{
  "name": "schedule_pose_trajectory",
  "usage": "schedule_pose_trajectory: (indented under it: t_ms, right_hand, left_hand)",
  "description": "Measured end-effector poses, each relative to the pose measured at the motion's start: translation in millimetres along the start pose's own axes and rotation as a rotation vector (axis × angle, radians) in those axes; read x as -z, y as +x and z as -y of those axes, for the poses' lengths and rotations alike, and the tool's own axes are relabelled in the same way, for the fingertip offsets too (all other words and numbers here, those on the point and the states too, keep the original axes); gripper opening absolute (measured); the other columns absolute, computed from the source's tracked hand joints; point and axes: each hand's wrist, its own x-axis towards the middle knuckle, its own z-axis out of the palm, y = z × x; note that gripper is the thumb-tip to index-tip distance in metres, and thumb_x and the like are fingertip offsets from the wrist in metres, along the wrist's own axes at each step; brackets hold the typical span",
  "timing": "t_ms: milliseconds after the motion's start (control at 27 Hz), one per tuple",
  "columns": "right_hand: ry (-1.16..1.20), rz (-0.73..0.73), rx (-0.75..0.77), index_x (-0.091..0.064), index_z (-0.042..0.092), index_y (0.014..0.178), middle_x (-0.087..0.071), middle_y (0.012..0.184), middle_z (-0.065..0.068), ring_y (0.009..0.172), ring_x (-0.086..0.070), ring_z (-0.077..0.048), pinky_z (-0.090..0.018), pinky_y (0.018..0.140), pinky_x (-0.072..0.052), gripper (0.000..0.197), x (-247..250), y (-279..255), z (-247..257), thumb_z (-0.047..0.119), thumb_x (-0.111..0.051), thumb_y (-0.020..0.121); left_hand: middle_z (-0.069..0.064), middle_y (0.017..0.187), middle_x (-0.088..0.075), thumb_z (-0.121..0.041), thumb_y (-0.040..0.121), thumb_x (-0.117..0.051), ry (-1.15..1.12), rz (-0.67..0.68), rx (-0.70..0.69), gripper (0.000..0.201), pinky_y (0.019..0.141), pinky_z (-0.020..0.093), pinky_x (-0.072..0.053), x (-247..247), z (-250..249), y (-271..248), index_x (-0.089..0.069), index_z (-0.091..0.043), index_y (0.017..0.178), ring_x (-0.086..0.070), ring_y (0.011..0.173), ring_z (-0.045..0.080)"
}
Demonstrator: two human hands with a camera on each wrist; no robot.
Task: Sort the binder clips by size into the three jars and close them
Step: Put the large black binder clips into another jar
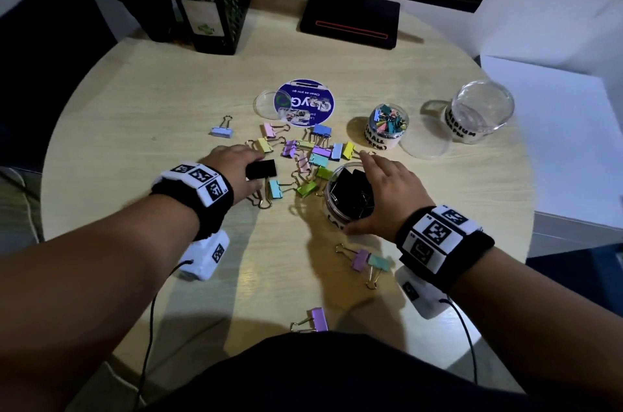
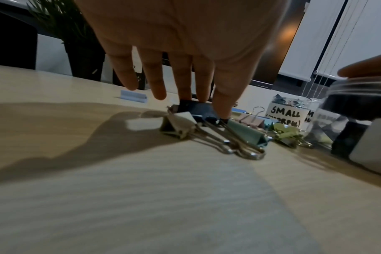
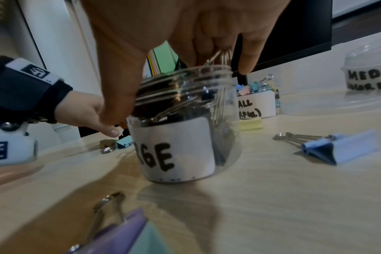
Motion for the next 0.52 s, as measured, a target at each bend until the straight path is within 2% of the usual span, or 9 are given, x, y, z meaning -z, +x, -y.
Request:
schedule_pose_trajectory:
  t_ms: [111,223,334,519]
  right_hand:
    - [-0.023,0.01,-0.006,-0.003,0.019,0.148,-0.022,0.153,-0.004,0.137,-0.023,-0.023,-0.034,0.113,-0.02,0.127,1,1,1,0.064,-0.076,0.055]
    - [-0.014,0.008,-0.019,-0.003,0.02,0.148,-0.022,0.153,-0.003,0.138,-0.023,-0.022,-0.034,0.113,-0.019,0.126,1,-1,2,0.064,-0.076,0.056]
    - [-0.011,-0.014,-0.035,-0.005,0.02,0.148,-0.023,0.152,-0.002,0.137,-0.024,-0.022,-0.034,0.112,-0.021,0.125,-1,-3,2,0.066,-0.074,0.055]
    - [-0.011,-0.034,-0.047,-0.007,0.021,0.148,-0.024,0.152,-0.001,0.137,-0.024,-0.021,-0.036,0.111,-0.023,0.122,-4,-5,2,0.068,-0.072,0.056]
  left_hand:
    - [-0.002,0.138,-0.044,-0.045,0.084,-0.06,0.025,0.034,0.004,0.059,0.102,0.037,-0.038,-3,-7,2,-0.04,-0.033,0.138,-0.04,0.126,0.027]
    - [0.001,0.129,-0.045,-0.047,0.081,-0.064,0.075,0.076,-0.025,0.052,0.098,0.039,-0.041,-5,-15,1,-0.048,-0.037,0.13,-0.042,0.121,0.027]
    - [0.002,0.12,-0.048,-0.042,0.078,-0.069,0.05,0.083,-0.036,0.045,0.094,0.038,-0.044,-4,-18,2,-0.055,-0.034,0.12,-0.045,0.116,0.026]
    - [-0.001,0.121,-0.05,-0.031,0.078,-0.071,0.048,0.059,-0.105,0.037,0.094,0.038,-0.042,-6,-23,0,-0.059,-0.026,0.113,-0.043,0.116,0.023]
